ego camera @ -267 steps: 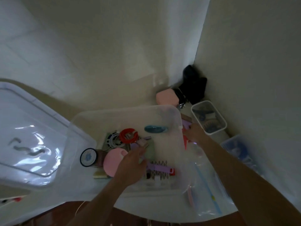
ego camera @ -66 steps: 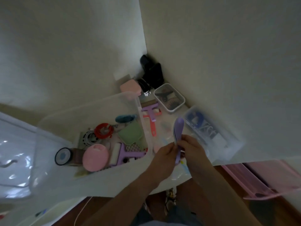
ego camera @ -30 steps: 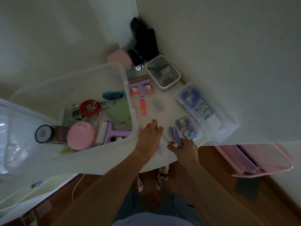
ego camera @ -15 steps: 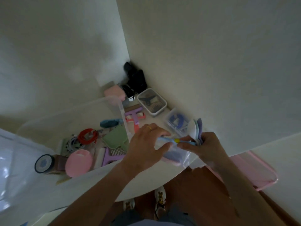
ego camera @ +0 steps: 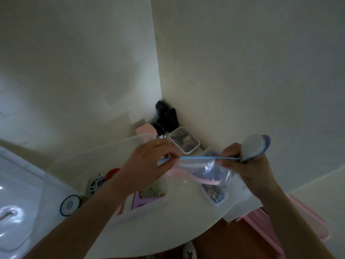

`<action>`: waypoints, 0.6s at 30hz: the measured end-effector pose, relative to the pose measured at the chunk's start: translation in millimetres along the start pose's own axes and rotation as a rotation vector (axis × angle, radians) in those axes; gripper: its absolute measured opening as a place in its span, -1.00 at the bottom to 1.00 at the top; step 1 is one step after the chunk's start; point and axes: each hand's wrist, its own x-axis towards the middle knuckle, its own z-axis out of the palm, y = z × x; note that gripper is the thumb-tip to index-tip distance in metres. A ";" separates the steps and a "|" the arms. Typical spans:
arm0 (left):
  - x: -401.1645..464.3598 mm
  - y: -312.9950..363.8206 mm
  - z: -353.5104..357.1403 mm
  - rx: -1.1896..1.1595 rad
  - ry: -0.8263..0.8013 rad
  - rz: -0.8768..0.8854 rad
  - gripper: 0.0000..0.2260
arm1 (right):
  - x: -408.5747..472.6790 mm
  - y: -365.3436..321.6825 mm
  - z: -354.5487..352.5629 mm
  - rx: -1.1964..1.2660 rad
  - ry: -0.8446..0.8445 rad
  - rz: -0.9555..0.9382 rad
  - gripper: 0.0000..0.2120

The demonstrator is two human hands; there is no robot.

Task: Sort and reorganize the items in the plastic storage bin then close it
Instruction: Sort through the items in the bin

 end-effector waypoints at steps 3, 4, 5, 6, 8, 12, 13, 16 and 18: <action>-15.4 -4.7 -11.3 0.084 0.045 0.037 -0.88 | -4.0 -7.5 9.0 -0.157 -0.072 0.031 -0.85; -19.0 -4.4 -13.2 0.081 0.058 0.042 -0.89 | -3.4 -7.1 11.4 -0.241 -0.125 0.053 -0.62; -21.3 -3.6 -15.1 0.074 0.064 0.052 -0.91 | -2.6 -6.6 14.8 -0.308 -0.194 0.081 -0.43; -22.9 -2.1 -17.1 0.068 0.059 0.068 -0.93 | -1.2 -7.5 19.1 -0.340 -0.247 0.118 -0.31; -26.3 -0.1 -20.6 0.089 0.038 0.116 -0.94 | 3.1 -10.6 26.0 -0.393 -0.323 0.144 -0.22; -33.6 -0.1 -23.8 0.107 0.019 0.139 -0.93 | 5.9 -18.0 37.2 -0.465 -0.399 0.162 -0.24; -34.8 -0.6 -25.1 0.094 0.018 0.126 -0.93 | 5.4 -18.9 39.3 -0.471 -0.412 0.171 -0.24; -37.6 -1.3 -29.1 0.086 0.023 0.114 -0.92 | 2.8 -23.7 44.0 -0.468 -0.445 0.164 -0.25; -39.1 -1.6 -31.1 0.083 0.035 0.103 -0.92 | 1.7 -25.9 44.5 -0.448 -0.452 0.167 -0.25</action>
